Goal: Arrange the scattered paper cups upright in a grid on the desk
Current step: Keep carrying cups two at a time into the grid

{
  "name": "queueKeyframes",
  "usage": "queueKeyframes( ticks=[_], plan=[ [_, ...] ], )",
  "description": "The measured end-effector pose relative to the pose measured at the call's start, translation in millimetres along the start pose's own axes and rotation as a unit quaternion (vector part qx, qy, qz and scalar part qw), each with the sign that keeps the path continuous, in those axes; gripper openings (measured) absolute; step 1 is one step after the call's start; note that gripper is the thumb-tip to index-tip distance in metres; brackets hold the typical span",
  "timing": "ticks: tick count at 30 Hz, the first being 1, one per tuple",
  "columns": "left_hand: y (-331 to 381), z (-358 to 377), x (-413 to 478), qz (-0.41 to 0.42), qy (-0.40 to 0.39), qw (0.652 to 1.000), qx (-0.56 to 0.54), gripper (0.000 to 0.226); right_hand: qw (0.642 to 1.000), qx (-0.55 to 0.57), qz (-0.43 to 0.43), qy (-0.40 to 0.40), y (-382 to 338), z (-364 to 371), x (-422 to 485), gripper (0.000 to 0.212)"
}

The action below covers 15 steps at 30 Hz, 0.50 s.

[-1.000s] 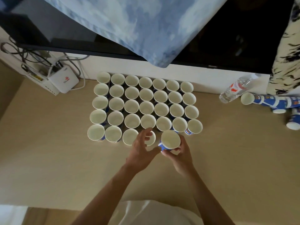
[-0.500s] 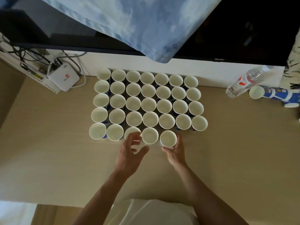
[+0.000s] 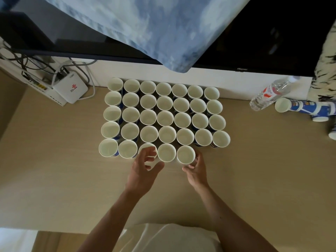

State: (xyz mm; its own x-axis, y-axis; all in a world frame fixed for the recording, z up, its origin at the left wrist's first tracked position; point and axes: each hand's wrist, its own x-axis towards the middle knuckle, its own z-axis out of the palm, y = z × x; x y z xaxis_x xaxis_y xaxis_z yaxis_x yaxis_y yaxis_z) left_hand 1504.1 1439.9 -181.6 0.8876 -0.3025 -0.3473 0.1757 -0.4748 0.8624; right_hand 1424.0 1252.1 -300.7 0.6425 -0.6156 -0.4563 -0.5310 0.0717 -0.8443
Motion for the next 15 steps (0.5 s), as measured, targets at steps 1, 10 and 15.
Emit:
queueKeyframes(
  ticks=[1,10,15],
  plan=[
    [0,1,-1,0.002,-0.004,1.0,0.0,0.046,1.0,-0.013,0.004,0.007,2,-3,-2,0.065],
    [25,27,-22,0.024,-0.069,0.996,-0.044,0.047,0.977,0.095,0.033,0.188,13,-39,-38,0.068],
    [82,51,-10,0.094,-0.136,0.984,-0.07,0.051,0.952,0.126,-0.125,0.25,-39,-73,-42,0.064]
  ],
)
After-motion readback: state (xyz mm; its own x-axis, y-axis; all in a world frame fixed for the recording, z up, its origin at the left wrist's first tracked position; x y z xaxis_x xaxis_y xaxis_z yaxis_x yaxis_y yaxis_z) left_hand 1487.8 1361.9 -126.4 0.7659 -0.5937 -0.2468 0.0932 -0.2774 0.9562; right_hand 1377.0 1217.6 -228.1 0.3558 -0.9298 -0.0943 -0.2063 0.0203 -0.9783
